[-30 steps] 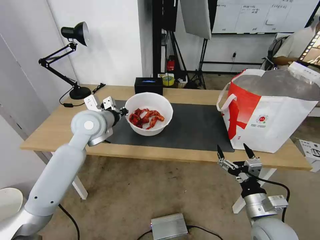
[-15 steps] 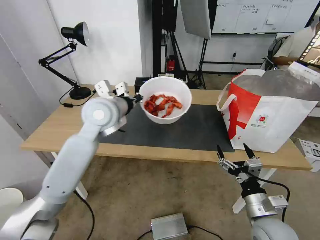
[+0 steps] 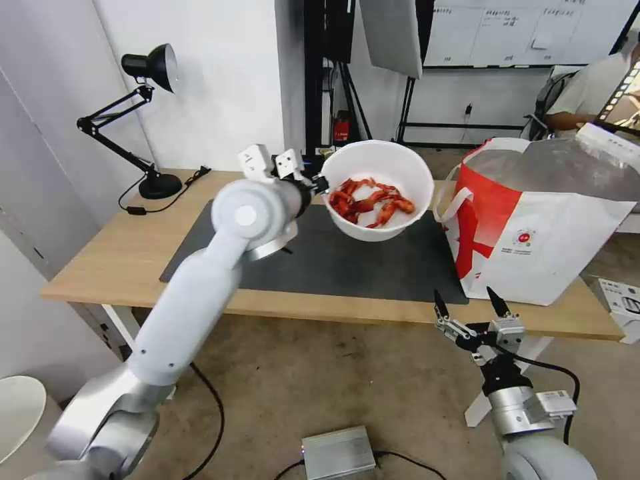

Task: Pick up the trash from the table and place it into the takeout bag.

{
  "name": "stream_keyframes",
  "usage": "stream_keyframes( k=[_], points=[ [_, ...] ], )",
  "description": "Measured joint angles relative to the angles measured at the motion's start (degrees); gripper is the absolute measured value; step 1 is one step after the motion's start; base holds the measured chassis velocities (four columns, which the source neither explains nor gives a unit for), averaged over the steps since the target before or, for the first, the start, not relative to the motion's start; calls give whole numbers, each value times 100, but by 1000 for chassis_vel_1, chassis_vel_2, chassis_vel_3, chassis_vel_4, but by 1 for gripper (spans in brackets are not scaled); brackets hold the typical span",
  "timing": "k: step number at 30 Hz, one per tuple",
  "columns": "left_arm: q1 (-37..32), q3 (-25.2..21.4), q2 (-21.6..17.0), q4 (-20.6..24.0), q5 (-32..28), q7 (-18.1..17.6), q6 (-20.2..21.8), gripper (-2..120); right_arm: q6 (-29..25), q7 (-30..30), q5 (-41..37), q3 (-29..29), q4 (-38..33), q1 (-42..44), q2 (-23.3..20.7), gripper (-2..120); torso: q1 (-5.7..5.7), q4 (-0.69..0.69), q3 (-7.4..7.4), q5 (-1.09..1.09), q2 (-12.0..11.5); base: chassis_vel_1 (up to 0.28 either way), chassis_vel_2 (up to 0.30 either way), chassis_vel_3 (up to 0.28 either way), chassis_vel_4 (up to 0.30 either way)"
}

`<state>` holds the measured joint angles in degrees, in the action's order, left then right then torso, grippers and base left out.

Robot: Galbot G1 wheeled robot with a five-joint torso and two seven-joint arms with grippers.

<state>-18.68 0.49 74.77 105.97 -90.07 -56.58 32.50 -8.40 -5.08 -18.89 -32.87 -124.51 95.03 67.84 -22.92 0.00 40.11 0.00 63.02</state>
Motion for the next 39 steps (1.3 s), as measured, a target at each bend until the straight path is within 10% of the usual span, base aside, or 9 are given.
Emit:
stream_keyframes(
  k=[39],
  points=[
    [1378, 598, 1008, -396, -319, -196, -198, 0, 0, 0, 0, 0, 0, 0, 0, 100, 0, 0, 0, 0, 0, 0, 0, 0, 0]
  ],
)
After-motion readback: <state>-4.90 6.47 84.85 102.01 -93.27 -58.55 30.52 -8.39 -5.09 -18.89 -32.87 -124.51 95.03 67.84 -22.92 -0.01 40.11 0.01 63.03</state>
